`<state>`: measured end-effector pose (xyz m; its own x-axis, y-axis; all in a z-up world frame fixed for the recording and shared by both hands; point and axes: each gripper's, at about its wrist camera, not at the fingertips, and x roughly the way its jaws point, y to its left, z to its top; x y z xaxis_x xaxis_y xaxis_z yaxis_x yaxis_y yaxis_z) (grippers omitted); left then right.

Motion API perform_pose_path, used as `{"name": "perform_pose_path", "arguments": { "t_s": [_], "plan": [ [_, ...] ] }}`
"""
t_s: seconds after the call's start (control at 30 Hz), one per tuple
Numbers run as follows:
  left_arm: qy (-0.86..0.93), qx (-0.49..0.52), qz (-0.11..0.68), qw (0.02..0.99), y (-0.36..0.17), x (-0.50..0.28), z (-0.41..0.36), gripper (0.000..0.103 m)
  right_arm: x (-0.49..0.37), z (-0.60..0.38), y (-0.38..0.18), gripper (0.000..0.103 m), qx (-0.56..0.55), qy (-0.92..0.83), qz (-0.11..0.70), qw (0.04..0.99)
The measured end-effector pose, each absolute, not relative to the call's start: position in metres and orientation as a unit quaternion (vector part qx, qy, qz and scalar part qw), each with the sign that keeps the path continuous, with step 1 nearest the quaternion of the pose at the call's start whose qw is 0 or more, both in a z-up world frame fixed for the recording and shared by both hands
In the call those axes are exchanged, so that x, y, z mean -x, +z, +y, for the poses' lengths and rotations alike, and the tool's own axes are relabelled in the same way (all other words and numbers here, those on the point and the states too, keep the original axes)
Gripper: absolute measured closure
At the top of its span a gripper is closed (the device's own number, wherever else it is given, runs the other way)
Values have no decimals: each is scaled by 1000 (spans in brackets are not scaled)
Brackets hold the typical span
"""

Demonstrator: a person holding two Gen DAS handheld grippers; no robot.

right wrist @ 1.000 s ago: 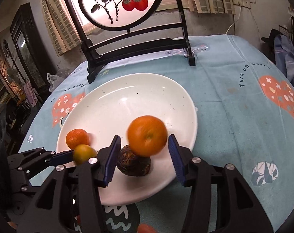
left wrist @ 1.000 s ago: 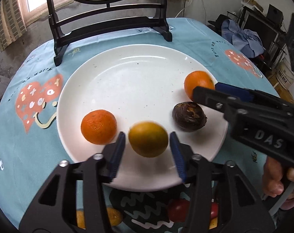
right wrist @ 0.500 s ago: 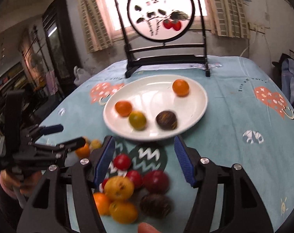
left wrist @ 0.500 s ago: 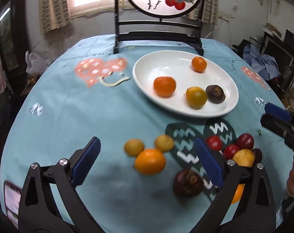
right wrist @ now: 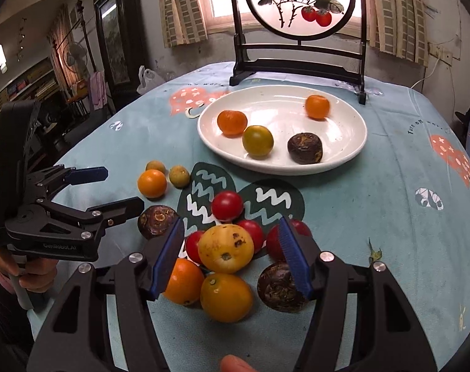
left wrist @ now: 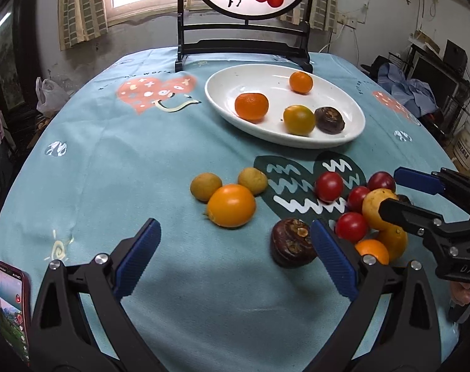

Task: Organize fruits
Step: 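Grasp the yellow spotted fruit with the right tool while the left tool grasps a dark fruit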

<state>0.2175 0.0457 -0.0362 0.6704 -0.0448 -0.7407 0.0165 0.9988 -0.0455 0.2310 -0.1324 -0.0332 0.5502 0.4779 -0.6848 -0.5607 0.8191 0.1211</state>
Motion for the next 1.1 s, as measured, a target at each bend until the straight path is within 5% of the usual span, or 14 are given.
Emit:
{"name": "perform_pose_path", "arguments": {
  "t_s": [0.87, 1.1],
  "plan": [
    [-56, -10, 418, 907, -43, -214, 28, 5, -237, -139, -37, 64, 43, 283, 377, 881],
    [-82, -28, 425, 901, -50, -216, 16, 27, -240, -144, -34, 64, 27, 270, 378, 885]
  ]
}}
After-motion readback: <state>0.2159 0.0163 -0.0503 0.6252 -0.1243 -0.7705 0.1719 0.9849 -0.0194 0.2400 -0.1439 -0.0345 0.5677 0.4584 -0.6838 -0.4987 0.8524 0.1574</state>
